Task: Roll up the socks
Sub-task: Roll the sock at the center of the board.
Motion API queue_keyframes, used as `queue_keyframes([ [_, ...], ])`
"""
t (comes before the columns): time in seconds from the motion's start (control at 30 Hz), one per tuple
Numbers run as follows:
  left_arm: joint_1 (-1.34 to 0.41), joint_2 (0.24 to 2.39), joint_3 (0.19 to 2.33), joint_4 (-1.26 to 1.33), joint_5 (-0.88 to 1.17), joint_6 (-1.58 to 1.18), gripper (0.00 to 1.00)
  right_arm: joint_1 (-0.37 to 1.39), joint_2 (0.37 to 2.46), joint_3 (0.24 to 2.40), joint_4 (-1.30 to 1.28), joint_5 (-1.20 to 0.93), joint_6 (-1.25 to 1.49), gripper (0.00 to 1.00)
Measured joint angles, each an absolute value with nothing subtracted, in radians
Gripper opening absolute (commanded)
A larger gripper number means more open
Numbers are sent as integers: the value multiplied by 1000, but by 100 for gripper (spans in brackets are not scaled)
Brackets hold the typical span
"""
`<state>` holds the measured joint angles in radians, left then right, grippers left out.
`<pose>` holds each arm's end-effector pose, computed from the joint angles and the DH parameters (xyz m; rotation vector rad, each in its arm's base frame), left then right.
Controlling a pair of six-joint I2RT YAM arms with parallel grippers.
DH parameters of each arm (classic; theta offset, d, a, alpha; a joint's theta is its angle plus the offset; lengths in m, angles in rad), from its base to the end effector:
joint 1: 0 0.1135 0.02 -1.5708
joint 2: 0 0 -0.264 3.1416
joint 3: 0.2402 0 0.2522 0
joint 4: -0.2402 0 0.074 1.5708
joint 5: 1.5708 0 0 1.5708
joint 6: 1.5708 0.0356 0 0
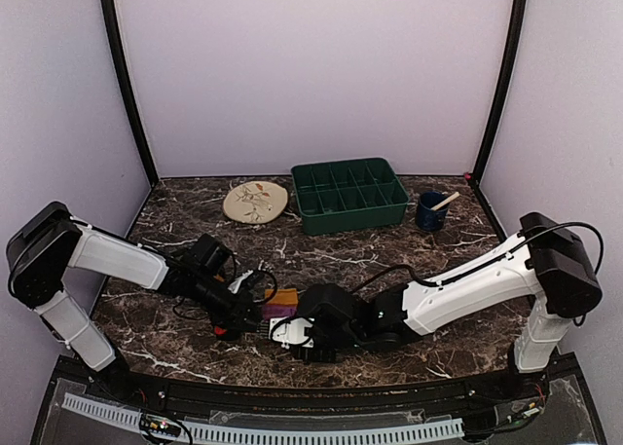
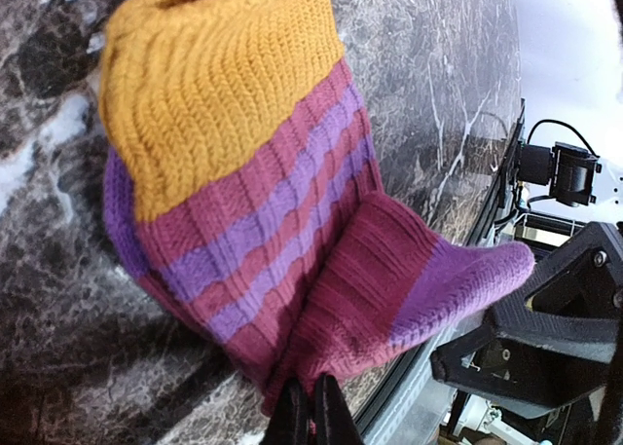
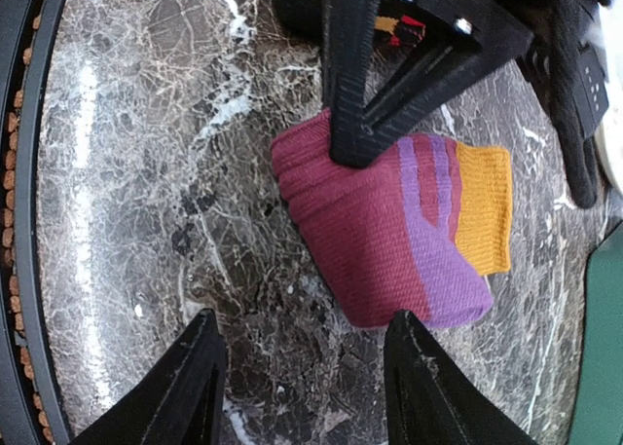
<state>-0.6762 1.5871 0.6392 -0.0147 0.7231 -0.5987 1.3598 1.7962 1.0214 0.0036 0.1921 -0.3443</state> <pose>0.1986 -0.1895 0.1309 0.4345 2.7465 -1.3549 0.0850 0.3644 0.1664 -1.6982 1.6122 0.2837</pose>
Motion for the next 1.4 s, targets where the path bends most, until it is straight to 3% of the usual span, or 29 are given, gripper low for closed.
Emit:
queue_keyframes([
  [0.43,-676,1597,641,2,775,-588,0,1376,1856,1079,7,258,-465,56],
  [0.83,-676,1607,653,3,793,-575,0,1361,1916,1100,5,253,-511,53],
  [1.4,-669,1619,653,3,799,-559,0,1303,1957,1116,0,189,-529,35],
])
